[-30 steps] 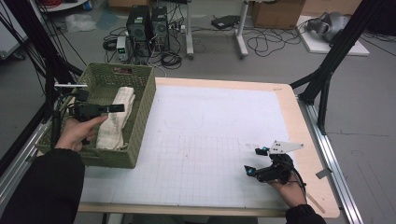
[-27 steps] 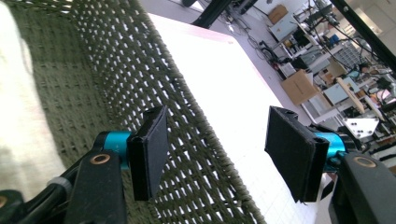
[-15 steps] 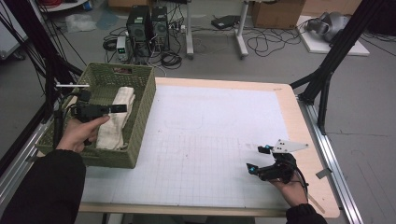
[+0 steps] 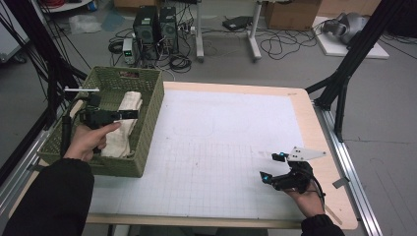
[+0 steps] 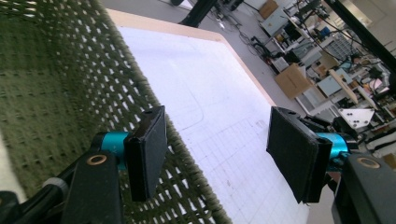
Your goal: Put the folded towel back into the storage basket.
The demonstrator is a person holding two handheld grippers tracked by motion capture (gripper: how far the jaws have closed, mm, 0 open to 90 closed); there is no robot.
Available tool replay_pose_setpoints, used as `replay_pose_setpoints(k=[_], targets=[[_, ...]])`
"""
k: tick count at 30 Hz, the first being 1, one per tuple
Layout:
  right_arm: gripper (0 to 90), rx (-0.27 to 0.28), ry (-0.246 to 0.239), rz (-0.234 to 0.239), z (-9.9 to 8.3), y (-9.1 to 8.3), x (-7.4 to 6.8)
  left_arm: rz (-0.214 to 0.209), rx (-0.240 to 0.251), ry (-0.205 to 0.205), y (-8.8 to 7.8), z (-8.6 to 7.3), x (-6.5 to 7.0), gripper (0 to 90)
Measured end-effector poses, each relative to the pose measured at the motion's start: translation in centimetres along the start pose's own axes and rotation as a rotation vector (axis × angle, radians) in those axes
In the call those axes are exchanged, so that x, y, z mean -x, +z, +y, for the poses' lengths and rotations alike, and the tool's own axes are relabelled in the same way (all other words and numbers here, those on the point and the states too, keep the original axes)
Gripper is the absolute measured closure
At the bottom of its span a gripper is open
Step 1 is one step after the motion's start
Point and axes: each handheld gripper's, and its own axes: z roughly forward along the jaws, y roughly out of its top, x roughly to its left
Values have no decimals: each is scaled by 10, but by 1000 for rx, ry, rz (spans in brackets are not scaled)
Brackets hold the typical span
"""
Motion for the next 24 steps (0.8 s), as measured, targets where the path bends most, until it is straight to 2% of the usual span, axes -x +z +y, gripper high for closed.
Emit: replay_pose_setpoints(k=[24], targets=[[118,-1,-9,4,1,1,-1,-24,-24,32,22,-4,21,375]])
